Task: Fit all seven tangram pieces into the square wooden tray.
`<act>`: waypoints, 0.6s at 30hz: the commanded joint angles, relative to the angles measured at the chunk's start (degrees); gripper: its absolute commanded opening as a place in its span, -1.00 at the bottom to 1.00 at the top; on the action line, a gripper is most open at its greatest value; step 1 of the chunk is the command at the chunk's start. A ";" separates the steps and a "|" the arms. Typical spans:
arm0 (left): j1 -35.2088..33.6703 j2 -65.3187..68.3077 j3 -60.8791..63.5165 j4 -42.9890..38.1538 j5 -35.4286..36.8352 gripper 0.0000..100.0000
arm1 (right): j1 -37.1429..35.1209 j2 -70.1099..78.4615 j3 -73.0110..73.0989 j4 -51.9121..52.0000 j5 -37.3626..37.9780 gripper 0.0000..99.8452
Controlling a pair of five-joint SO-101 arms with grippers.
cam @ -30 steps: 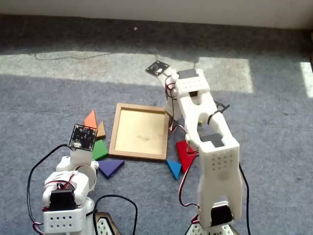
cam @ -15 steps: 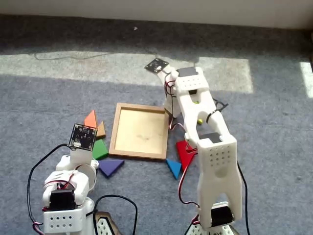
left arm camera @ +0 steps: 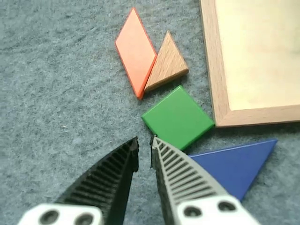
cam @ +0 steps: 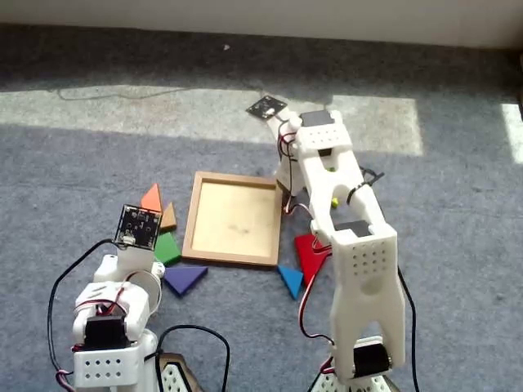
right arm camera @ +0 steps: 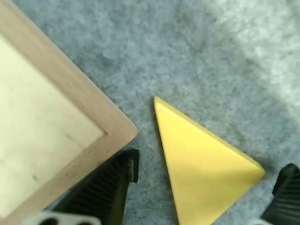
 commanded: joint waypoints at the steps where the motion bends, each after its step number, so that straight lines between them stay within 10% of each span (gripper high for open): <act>1: -0.92 -1.89 -0.13 -1.23 0.09 -0.84 | 2.59 0.66 -1.63 -0.92 -0.79 -0.17; 18: -0.92 -1.89 -0.13 -1.14 0.09 -0.84 | 3.21 1.19 -1.19 -5.23 -0.79 -0.40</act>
